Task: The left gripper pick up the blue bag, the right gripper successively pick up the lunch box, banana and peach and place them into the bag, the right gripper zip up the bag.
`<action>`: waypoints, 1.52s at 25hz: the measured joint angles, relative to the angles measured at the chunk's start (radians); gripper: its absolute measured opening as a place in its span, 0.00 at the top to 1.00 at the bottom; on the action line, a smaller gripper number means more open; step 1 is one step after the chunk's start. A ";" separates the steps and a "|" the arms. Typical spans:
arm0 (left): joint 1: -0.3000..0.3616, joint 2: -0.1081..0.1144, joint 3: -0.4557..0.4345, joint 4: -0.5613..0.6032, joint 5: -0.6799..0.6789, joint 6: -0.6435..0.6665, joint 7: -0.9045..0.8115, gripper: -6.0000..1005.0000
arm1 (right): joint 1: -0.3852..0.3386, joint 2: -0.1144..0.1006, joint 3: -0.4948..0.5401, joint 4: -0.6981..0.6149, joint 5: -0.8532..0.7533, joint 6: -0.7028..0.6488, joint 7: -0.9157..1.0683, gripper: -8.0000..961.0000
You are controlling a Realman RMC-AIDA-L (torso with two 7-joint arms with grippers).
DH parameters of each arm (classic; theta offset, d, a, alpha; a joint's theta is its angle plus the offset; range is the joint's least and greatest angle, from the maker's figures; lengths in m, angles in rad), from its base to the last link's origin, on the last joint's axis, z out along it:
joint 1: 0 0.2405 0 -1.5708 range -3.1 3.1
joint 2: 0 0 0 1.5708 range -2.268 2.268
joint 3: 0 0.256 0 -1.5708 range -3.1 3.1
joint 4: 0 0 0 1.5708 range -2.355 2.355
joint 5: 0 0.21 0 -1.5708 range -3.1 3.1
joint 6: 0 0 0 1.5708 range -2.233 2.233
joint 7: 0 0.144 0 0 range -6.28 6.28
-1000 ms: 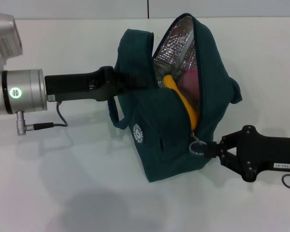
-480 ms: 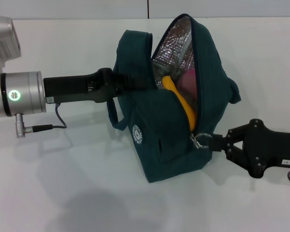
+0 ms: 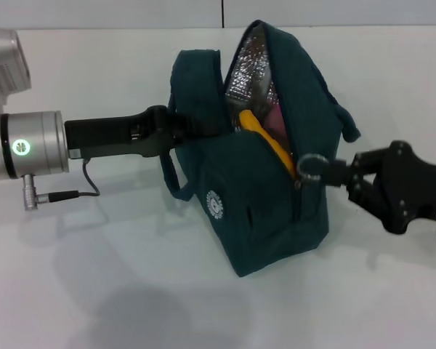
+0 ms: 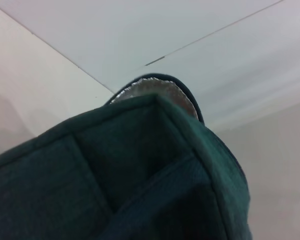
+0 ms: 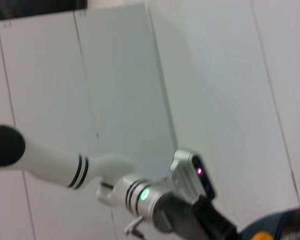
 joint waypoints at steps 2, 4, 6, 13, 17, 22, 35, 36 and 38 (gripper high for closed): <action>0.000 0.000 0.000 0.002 0.000 0.000 0.001 0.95 | 0.007 0.001 0.000 -0.001 0.014 0.000 0.000 0.99; 0.000 -0.001 0.000 0.002 0.000 0.001 0.001 0.95 | 0.013 0.002 0.000 -0.005 0.022 0.001 0.000 0.99; 0.000 -0.001 0.000 0.001 0.000 0.002 0.001 0.95 | 0.023 0.004 0.000 -0.009 0.029 0.011 0.000 0.99; 0.012 0.003 0.000 0.001 -0.036 0.004 0.021 0.95 | 0.051 0.006 -0.004 -0.006 0.041 0.032 0.000 0.99; 0.034 0.006 0.000 0.001 -0.077 0.005 0.035 0.95 | 0.053 0.006 -0.010 -0.002 0.043 0.036 0.000 0.99; 0.060 0.007 0.000 -0.002 -0.128 0.008 0.070 0.95 | 0.049 0.007 -0.010 0.004 0.043 0.039 -0.010 0.99; 0.080 -0.002 0.000 -0.005 -0.135 -0.006 0.173 0.86 | 0.061 0.008 -0.009 0.021 0.044 0.037 -0.020 0.99; 0.083 -0.002 -0.003 -0.005 -0.136 -0.010 0.185 0.77 | 0.062 0.008 -0.009 0.021 0.044 0.037 -0.021 0.99; 0.088 -0.002 -0.016 -0.007 -0.139 -0.016 0.209 0.71 | 0.066 0.008 -0.009 0.022 0.044 0.038 -0.021 0.99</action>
